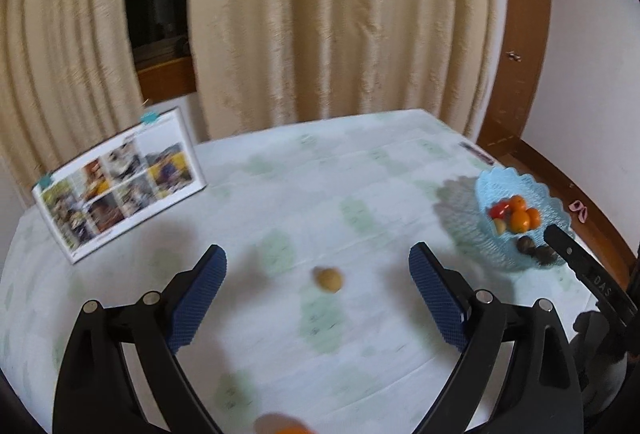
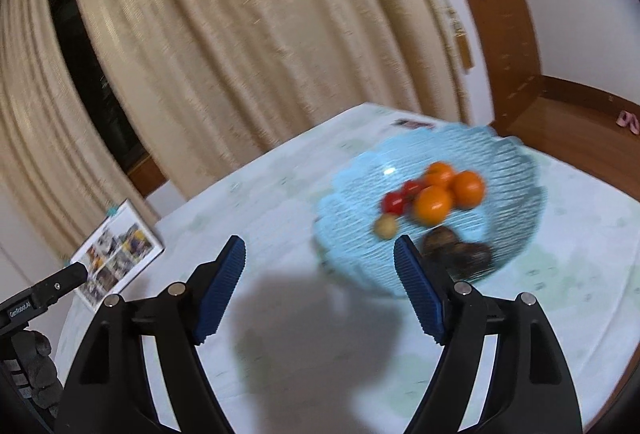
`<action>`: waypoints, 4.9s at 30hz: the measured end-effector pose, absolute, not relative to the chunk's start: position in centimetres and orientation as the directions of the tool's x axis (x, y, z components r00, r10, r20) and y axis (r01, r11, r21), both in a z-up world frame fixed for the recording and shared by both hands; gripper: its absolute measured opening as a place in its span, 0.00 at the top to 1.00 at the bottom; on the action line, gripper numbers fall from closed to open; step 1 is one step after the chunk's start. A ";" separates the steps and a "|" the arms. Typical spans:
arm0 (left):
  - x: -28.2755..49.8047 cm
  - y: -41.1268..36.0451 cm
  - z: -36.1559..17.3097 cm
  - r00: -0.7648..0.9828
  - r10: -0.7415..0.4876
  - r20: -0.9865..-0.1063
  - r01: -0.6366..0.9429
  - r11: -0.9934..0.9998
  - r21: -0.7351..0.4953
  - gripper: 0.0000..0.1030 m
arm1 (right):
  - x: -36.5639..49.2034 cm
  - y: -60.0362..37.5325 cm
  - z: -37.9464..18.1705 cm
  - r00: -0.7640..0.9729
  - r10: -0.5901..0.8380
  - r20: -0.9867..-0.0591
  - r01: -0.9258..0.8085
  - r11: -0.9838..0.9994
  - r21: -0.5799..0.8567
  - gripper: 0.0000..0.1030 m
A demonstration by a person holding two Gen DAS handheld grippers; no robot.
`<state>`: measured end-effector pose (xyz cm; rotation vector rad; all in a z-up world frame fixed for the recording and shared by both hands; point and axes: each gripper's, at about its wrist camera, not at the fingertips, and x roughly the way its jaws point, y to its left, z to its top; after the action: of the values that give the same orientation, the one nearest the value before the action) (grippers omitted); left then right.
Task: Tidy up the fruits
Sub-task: 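Grasp an orange with the left tool while the right tool grasps a yellow fruit, then drop the yellow fruit in the basket with the right tool while the left tool carries the orange, then lower the held orange into the blue basket and open the left tool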
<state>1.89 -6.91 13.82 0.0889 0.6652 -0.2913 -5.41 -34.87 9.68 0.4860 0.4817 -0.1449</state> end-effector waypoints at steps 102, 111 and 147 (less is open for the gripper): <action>-4.6 -7.8 9.1 0.673 -0.279 -0.685 0.380 0.925 -0.004 0.56 | 0.9 -37.2 9.4 0.789 -0.018 -0.614 0.242 0.928 0.284 0.75; -4.5 -10.2 9.6 0.665 -0.298 -0.685 0.419 0.908 0.012 0.56 | 0.0 -40.3 8.2 0.780 -0.036 -0.625 0.302 0.896 0.326 0.62; 1.9 -32.8 8.4 0.572 -0.462 -0.678 0.670 0.740 0.062 0.56 | -10.7 -49.5 6.4 0.779 -0.275 -0.563 0.517 0.790 0.330 0.51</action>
<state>1.87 -32.78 8.38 0.3302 0.6889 -0.6774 -10.67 -49.55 6.40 0.4959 0.5184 -0.4477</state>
